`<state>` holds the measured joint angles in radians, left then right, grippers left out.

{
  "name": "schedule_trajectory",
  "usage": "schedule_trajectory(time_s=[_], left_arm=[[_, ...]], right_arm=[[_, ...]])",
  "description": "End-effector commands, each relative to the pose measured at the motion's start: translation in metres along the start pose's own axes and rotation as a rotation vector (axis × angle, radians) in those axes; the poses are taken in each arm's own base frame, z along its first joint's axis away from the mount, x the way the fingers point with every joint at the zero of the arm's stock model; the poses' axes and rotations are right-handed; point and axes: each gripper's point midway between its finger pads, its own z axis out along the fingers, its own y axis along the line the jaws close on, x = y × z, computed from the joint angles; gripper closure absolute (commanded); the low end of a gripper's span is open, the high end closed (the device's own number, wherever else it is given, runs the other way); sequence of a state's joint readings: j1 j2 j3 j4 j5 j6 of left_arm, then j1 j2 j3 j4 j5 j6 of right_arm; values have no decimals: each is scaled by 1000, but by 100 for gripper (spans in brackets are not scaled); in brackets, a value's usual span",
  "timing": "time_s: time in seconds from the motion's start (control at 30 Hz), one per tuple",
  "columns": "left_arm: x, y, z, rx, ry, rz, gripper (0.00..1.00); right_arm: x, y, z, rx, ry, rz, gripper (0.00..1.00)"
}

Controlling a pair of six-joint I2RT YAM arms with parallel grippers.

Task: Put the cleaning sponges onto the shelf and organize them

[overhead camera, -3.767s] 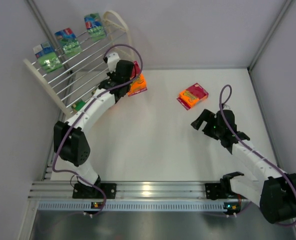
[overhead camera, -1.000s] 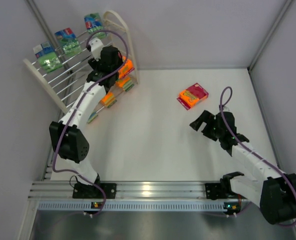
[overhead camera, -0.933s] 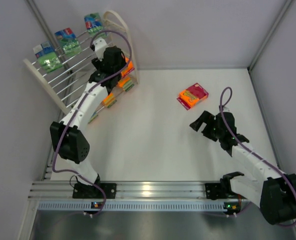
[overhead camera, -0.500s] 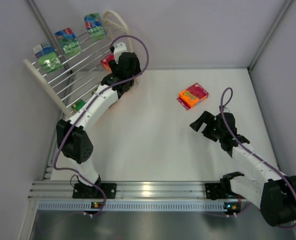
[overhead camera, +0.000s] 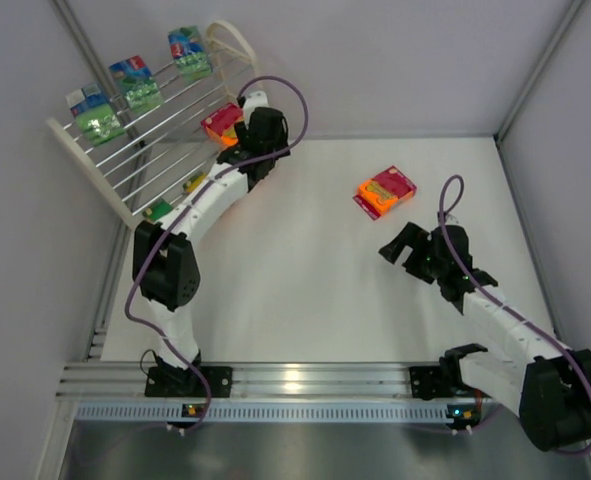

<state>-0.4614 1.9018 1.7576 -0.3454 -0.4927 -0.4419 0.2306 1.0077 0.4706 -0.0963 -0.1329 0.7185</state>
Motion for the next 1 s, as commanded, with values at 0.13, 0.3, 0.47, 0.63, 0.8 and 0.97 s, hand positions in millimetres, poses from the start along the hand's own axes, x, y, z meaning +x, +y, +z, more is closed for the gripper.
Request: schedule_trajectory(time_s=[0.13, 0.3, 0.47, 0.63, 0.8, 0.97], left_arm=[[-48, -7, 14, 61, -110, -23, 36], [-48, 5, 21, 36, -104, -29, 36], [-50, 13, 27, 23, -104, -18, 37], [-48, 21, 33, 6, -100, -8, 37], [-45, 28, 40, -11, -94, -5, 37], [-52, 32, 41, -19, -105, -6, 37]], right_arm=[[-17, 5, 5, -4, -44, -5, 0], [-17, 5, 10, 0, -31, -4, 1], [-18, 5, 11, 2, -33, -6, 1], [-18, 5, 11, 6, -34, -4, 1], [-18, 4, 12, 9, -33, -2, 1], [-20, 3, 11, 18, -37, -6, 1]])
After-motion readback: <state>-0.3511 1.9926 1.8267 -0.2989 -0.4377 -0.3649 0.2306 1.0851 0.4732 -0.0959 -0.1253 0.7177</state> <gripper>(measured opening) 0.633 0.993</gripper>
